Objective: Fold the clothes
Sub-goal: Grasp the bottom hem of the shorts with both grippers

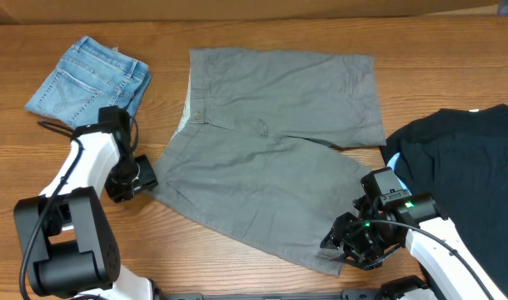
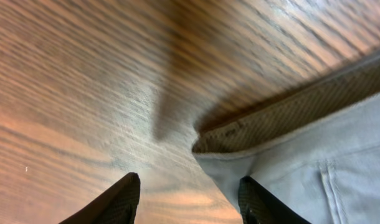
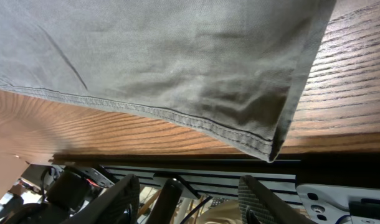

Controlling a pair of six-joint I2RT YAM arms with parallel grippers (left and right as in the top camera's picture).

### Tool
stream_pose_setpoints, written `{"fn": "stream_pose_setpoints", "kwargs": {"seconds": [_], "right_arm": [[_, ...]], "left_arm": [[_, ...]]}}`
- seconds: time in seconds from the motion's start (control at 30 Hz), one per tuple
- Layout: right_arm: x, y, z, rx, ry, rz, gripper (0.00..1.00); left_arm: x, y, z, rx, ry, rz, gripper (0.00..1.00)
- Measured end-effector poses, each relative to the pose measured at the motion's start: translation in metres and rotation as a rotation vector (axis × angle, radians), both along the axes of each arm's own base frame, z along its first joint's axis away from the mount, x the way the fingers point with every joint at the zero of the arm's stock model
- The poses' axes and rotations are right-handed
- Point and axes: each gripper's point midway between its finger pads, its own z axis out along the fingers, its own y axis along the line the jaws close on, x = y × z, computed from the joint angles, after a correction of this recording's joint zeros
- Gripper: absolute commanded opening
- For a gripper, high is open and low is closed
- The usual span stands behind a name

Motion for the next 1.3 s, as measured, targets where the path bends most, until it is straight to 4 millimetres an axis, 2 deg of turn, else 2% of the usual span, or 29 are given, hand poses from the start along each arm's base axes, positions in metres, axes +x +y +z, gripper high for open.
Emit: {"fn": "stream_pose_setpoints", "kwargs": {"seconds": [0.17,0.27,0.37,0.5,0.57,0.67,0.77,0.83,0.9,1.1,1.3], "right_arm": [[0.0,0.0,0.0,-0.002,0.004,-0.007,0.54],[0.0,0.0,0.0,-0.003,0.006,-0.013,0.54],[0.0,0.0,0.0,-0.005,0.008,-0.017,0.54],[0.0,-0.001,0.0,-0.008,0.009,-0.02,0.54],[0.0,-0.001,0.0,-0.009,0.009,-0.019,0.54],[0.0,-0.001,0.0,-0.01,0.013,-0.02,0.54],[-0.002,-0.002,0.0,-0.013,0.021,-0.02,0.54],[-0.002,-0.002,-0.001,-0.015,0.022,-0.02,0.61],[-0.003,-0.002,-0.001,-0.019,0.022,-0.02,0.62],[-0.007,-0.008,-0.006,-0.059,0.053,-0.029,0.56],[-0.026,-0.021,-0.036,-0.149,0.164,-0.079,0.47]], "left_arm": [[0.008,-0.002,-0.015,-0.023,-0.068,-0.008,0.54],[0.013,-0.002,-0.017,-0.032,-0.119,-0.017,0.53],[0.016,-0.004,-0.019,-0.038,-0.162,-0.021,0.48],[0.025,-0.007,-0.018,-0.057,-0.213,-0.025,0.29],[0.029,-0.01,-0.018,-0.075,-0.229,-0.028,0.15],[0.029,-0.016,-0.018,-0.109,-0.231,-0.037,0.04],[0.025,-0.02,-0.018,-0.133,-0.215,-0.036,0.04],[0.018,-0.023,-0.018,-0.156,-0.187,-0.03,0.04],[0.01,-0.025,-0.018,-0.177,-0.156,-0.018,0.04],[-0.008,-0.022,-0.017,-0.223,-0.085,0.029,0.04],[-0.012,-0.02,-0.016,-0.228,-0.066,0.027,0.04]]}}
